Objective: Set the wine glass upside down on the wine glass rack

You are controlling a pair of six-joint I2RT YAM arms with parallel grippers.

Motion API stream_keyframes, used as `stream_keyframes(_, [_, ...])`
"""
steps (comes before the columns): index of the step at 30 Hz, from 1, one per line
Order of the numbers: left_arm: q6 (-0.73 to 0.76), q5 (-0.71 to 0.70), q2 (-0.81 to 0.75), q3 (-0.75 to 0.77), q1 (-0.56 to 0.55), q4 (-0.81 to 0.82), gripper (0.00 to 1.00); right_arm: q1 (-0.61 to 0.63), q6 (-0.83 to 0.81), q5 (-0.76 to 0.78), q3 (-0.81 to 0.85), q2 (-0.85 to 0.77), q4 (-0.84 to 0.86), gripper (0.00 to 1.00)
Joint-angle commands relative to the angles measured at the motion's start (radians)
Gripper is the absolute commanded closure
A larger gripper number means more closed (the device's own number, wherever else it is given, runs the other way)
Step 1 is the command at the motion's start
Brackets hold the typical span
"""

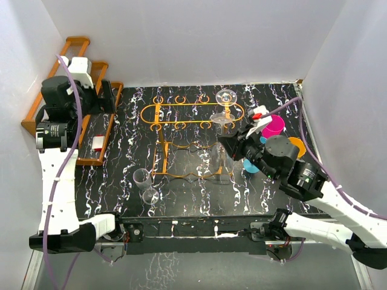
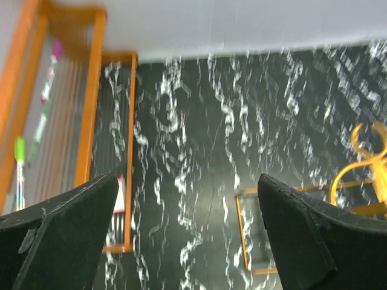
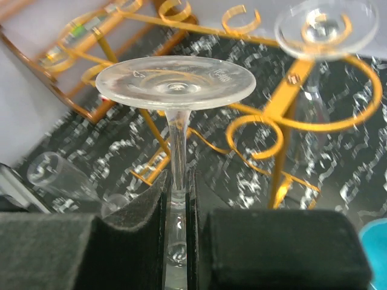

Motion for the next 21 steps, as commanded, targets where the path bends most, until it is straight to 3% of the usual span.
stream_keyframes(1, [0.048,-0.026,-0.064,-0.063,0.023,-0.114,0.03,0.002,-0.052,0.108,-0.019,-0.078,0.014,0.92])
stream_keyframes(10, [0.049,0.02,-0.029,-0.118,0.062,-0.128,0.03,0.001,-0.11,0.216,-0.08,-0.122,0.008,0.92])
stream_keyframes(21, [0.041,0.042,-0.009,-0.116,0.064,-0.12,0.03,0.002,-0.092,0.184,-0.108,-0.09,0.033,0.92])
